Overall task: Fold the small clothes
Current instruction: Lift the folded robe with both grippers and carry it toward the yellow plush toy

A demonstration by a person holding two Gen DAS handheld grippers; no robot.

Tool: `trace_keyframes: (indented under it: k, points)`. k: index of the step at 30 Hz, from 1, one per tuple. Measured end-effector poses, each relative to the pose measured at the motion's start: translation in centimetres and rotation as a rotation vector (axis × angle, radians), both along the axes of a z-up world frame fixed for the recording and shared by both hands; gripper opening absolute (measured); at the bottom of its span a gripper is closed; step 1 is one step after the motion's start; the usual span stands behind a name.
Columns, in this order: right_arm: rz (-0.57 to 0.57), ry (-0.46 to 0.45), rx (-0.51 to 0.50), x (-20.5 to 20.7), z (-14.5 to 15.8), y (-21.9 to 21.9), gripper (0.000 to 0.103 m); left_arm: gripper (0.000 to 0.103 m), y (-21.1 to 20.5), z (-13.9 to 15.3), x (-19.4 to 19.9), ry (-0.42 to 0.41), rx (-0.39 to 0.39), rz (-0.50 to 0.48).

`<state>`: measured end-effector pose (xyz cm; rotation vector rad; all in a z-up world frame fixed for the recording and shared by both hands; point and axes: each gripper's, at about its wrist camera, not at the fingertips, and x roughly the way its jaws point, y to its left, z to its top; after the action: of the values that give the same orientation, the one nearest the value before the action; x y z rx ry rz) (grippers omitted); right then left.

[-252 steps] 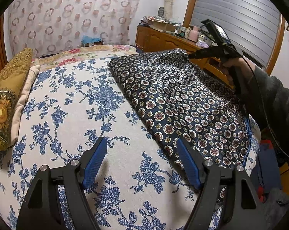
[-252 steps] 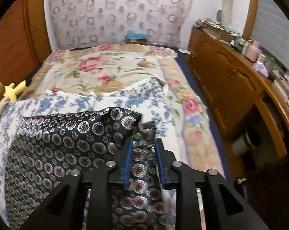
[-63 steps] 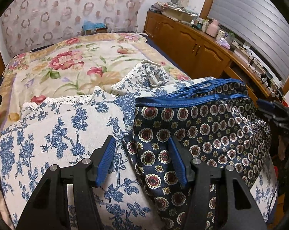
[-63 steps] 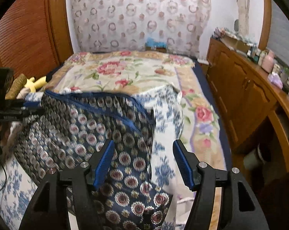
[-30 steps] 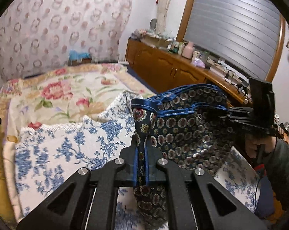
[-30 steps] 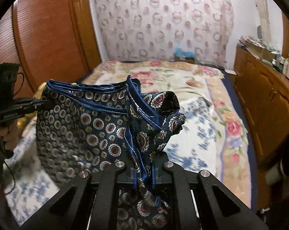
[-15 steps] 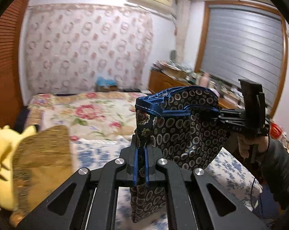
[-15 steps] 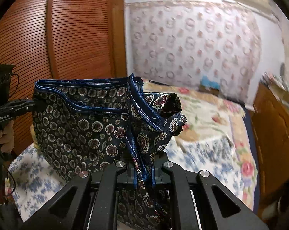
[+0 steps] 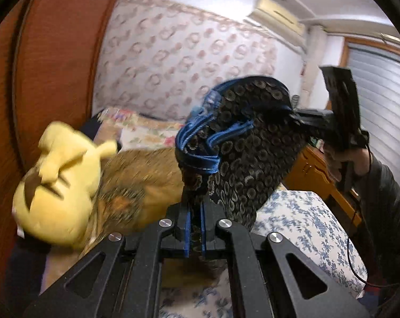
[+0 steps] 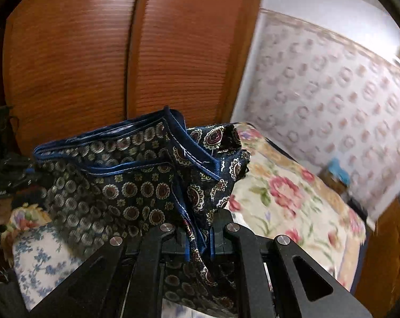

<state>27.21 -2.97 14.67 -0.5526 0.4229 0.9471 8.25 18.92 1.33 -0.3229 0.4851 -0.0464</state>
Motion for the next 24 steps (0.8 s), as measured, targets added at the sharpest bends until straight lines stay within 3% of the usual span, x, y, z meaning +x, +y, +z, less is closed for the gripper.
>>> trace_keyframes:
  k: [5,11,16,18,21,24]
  points:
    - [0.064,0.04,-0.062,2.8,-2.4,6.8,0.009,0.006,1.7,-2.2,-1.1,0.047,-0.004,0.057]
    - [0.067,0.068,-0.106,5.2,-4.0,10.9,0.012,0.006,3.3,-5.1,-1.5,0.104,-0.023,0.1]
    - [0.029,0.104,-0.103,7.0,-4.7,12.6,0.031,0.006,3.6,-7.0,-1.7,0.141,-0.037,0.129]
    - [0.017,0.091,-0.086,6.3,-4.1,12.4,0.048,0.006,3.8,-7.9,-1.9,0.158,-0.045,0.14]
    - [-0.003,0.054,-0.056,5.2,-4.0,12.7,0.061,0.006,4.2,-8.7,-1.9,0.168,-0.065,0.148]
    - [-0.015,0.086,-0.023,4.4,-5.2,10.6,0.061,0.006,4.0,-8.3,-1.9,0.161,-0.051,0.15]
